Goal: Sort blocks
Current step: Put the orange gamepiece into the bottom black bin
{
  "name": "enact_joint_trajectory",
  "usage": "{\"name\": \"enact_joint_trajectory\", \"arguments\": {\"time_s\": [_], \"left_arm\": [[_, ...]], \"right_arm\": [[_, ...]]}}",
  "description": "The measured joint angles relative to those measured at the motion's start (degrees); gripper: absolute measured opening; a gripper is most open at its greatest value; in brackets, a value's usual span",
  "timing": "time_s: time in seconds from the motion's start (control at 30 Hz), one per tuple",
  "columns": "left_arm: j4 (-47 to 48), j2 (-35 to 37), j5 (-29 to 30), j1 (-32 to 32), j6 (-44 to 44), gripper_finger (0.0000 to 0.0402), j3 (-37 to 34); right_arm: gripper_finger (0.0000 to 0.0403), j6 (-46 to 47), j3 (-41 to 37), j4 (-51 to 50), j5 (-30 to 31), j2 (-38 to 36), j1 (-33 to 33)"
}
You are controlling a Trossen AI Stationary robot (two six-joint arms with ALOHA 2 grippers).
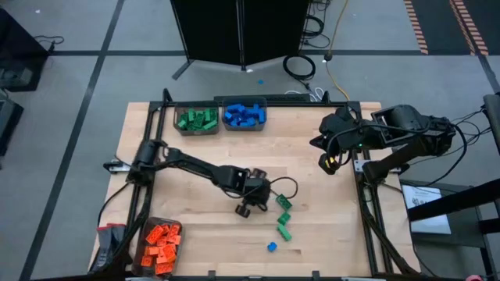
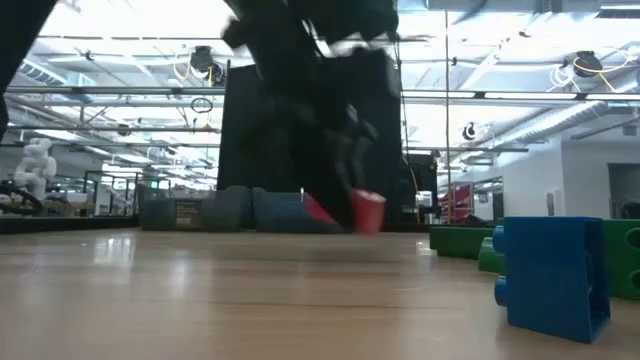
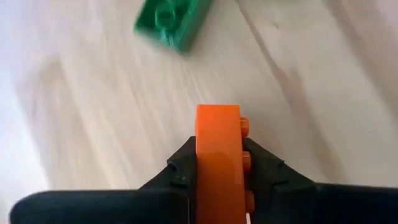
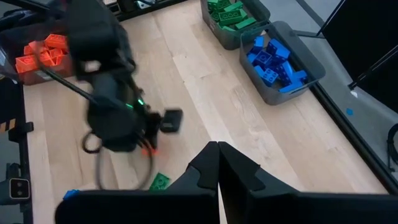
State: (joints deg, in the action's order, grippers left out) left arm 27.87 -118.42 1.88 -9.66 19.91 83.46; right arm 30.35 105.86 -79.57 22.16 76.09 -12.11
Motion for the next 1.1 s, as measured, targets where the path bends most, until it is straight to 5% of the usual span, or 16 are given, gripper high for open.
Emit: {"name": "enact_joint_trajectory", "arguments": {"time_s": [0.27,0.57,0.93,1.1], "left_arm": [[23.37,9.73,8.03,-7.3,-36.46,0.0074,0.1],[39.91,17.23,13.19,-26.87,-79.48,0.0074,0.22],[54.82,17.29,13.21,-51.25,-134.76,0.0074,0.22],[55.1,17.36,8.51,-56.59,-143.53,0.0074,0.22]], "right_arm": [[0.0,-2.83,0.0,0.04,0.01,0.01,0.01],[0.0,-4.3,-0.01,0.43,0.03,0.02,0.01],[0.0,-5.54,0.0,2.64,0.34,0.02,0.01],[0.0,-6.01,0.0,4.35,0.32,0.02,0.0]]}}
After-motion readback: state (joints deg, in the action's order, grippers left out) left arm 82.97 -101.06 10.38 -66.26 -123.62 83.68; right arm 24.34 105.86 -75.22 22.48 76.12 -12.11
